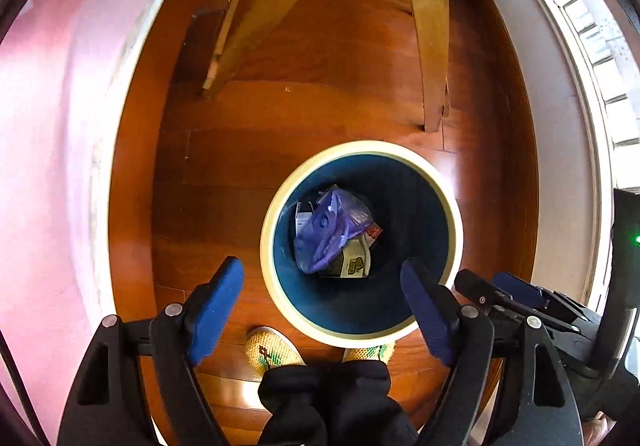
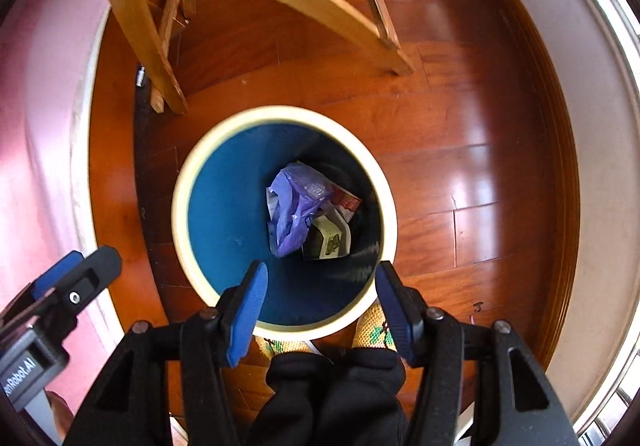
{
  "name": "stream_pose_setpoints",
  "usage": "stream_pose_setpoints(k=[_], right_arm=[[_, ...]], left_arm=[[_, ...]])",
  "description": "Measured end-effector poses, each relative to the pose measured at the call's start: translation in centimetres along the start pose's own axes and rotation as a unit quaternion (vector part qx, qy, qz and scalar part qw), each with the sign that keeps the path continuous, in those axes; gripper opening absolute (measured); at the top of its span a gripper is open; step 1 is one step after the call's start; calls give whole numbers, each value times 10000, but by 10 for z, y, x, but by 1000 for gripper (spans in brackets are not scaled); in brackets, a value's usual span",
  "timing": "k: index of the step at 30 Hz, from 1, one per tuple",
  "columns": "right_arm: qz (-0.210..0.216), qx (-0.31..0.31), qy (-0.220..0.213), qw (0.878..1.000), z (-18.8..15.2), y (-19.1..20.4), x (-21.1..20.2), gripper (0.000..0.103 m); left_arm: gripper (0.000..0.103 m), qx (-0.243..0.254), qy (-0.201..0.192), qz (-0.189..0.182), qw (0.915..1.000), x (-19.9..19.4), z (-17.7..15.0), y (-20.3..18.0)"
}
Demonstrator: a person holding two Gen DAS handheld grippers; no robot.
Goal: Collect trash
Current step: 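Carry the bag and green box over the bin and release both, then raise both tools from the bin back toward the table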
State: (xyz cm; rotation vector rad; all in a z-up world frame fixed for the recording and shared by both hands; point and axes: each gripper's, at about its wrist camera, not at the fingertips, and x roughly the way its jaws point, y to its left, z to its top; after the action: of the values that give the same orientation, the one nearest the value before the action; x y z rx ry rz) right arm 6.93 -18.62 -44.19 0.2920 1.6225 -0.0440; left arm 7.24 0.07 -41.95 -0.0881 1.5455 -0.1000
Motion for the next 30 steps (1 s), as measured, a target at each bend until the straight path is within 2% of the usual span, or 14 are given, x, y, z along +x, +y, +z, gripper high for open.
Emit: stream_pose_setpoints(k=[5, 9, 17, 21, 25, 30], right_arm=[[-96, -128, -166, 9997, -3, 14, -41, 57], [-85, -190, -244, 9995, -10, 24, -84, 57], [52, -533, -414, 9977, -41, 48, -187, 57], [156, -694, -577, 9958, -54, 64, -238, 57], [239, -914, -867, 9917, -61, 82, -288, 57], [265, -1101, -1540, 9816, -62, 101, -350, 57]], left_arm=[[79, -44, -266, 76, 9996, -40, -7, -2], [79, -67, -408, -12, 9991, -84, -15, 0], [80, 94, -914, -269, 9954, -207, -36, -2], [88, 190, -1307, -302, 9908, -268, -44, -2], [88, 179, -1729, -283, 9844, -324, -48, 0], [88, 152, -2169, -355, 9754, -388, -43, 6]])
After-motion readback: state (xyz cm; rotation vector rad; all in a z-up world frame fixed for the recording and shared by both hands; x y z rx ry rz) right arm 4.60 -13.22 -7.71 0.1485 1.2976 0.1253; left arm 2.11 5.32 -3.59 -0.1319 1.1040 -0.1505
